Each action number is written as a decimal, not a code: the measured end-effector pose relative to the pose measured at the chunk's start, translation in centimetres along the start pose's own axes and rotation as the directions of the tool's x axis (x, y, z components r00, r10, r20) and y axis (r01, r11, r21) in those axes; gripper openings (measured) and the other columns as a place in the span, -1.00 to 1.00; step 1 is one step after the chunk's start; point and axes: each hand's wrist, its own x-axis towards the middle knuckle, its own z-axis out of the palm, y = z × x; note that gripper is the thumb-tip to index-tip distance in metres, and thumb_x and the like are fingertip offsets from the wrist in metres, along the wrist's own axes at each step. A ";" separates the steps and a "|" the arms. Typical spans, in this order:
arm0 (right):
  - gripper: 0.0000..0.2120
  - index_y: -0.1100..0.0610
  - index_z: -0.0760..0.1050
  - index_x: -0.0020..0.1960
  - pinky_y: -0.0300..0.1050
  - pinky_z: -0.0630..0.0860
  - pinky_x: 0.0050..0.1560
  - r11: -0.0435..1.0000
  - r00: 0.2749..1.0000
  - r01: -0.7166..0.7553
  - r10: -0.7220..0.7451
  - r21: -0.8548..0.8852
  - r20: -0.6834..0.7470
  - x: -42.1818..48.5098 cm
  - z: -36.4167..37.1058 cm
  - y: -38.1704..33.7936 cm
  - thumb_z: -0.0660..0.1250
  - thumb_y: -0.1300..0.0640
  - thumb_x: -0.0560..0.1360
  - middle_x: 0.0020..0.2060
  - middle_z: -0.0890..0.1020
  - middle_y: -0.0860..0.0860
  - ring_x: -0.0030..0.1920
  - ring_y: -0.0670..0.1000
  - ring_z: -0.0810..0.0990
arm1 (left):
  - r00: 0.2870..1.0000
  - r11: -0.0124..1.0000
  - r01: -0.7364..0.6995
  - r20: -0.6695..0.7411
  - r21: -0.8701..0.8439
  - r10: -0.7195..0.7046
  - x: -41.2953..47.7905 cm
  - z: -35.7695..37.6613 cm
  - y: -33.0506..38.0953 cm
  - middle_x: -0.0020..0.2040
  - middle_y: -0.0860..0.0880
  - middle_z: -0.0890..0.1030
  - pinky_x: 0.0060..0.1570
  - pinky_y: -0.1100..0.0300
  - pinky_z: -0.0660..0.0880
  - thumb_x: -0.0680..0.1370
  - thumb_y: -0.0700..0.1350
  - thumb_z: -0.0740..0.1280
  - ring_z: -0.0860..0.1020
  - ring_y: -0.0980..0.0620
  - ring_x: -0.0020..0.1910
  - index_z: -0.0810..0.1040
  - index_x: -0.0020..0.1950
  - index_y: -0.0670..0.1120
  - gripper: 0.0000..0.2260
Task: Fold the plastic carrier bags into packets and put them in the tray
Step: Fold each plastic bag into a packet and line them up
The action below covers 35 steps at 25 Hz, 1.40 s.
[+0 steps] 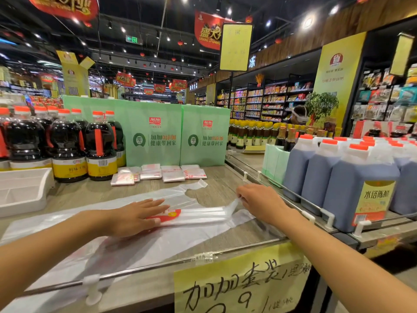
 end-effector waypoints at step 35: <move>-0.25 -0.13 0.21 0.52 0.03 0.40 0.44 0.745 0.959 -0.267 0.144 0.611 0.243 3.4 1.7 -6.4 0.54 0.05 0.48 0.39 0.25 -0.06 0.32 0.02 0.41 | 0.995 0.995 0.091 -0.044 -0.030 -0.092 -1.0 2.0 -2.5 0.66 0.18 0.01 0.61 -0.09 -0.14 0.41 0.59 -0.24 -0.06 0.12 0.64 0.04 0.63 0.28 -0.17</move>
